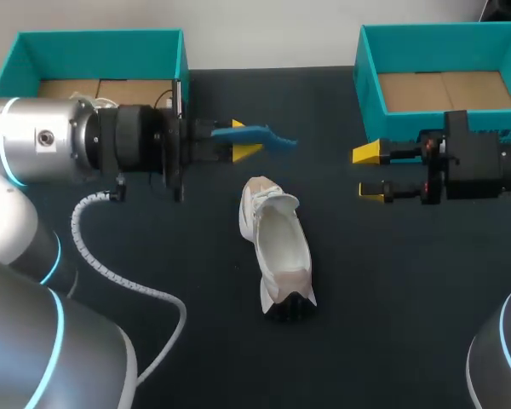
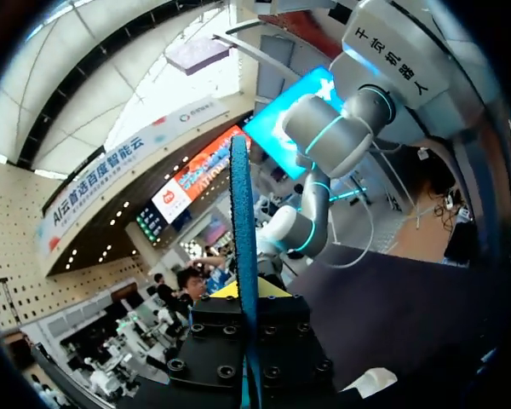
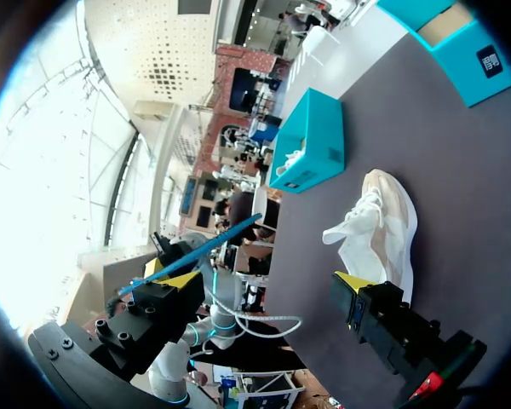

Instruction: Take the shoe out of the shoebox, open the shoe tongue, remove and reinsert the insole, then place the shoe into the shoebox

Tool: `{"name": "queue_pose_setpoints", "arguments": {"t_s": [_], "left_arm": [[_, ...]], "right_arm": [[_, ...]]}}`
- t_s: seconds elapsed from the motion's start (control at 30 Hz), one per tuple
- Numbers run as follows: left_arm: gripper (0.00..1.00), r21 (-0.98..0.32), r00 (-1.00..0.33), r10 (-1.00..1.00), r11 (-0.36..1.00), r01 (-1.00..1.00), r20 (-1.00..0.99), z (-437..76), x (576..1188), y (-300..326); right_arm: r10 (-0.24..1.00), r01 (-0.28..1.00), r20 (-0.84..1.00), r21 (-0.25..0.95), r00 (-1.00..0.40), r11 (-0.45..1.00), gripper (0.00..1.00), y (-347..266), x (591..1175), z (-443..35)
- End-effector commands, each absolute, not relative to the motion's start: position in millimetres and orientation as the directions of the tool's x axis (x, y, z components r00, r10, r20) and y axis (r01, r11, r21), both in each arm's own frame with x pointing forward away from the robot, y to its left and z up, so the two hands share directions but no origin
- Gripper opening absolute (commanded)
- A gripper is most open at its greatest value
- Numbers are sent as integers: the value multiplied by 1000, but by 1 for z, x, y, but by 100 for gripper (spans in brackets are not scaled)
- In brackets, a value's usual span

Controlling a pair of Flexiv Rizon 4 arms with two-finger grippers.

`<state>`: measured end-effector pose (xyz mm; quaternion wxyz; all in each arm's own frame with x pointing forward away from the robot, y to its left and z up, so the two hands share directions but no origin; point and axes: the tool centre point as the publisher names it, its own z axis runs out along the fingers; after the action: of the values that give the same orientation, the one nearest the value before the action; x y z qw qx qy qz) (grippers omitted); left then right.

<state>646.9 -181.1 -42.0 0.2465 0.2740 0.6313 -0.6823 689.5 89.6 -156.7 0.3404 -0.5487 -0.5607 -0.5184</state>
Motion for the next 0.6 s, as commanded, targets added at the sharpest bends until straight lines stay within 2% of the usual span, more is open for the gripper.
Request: {"name": "queue_pose_setpoints", "arguments": {"t_s": [0.03,0.1,0.13,0.33,0.37,0.4,0.43,0.5,0.53,0.6], "left_arm": [[0,-518,-529,-61,-136,845,-847,-49,643,-180],[0,-483,-492,-67,-118,868,-868,-55,644,-179],[0,-403,-413,-80,-117,908,-907,-62,644,-178],[0,-207,-215,-84,-103,973,-973,-87,638,-173],[0,-234,-243,-90,-103,967,-966,-89,638,-173],[0,-118,-127,-85,-109,987,-988,-93,637,-172],[0,-113,-122,-82,-103,988,-989,-97,636,-173],[0,8,1,-59,-108,994,-998,-105,633,-173],[0,-36,-43,-72,-99,994,-996,-106,633,-173],[0,31,26,-50,-93,995,-998,-113,631,-174]], "right_arm": [[264,968,950,207,-165,-140,100,92,690,-158],[264,968,950,207,-165,-140,100,92,690,-158],[264,968,950,207,-165,-140,100,92,690,-158],[251,969,955,200,-159,-147,100,95,690,-157],[247,969,956,200,-160,-147,100,97,691,-156],[240,970,958,194,-156,-143,100,98,692,-156],[236,973,960,183,-147,-139,100,100,692,-155],[228,973,962,182,-147,-140,100,103,693,-154],[227,974,963,178,-144,-137,100,105,694,-153],[224,975,964,176,-142,-137,100,108,695,-151]]}}
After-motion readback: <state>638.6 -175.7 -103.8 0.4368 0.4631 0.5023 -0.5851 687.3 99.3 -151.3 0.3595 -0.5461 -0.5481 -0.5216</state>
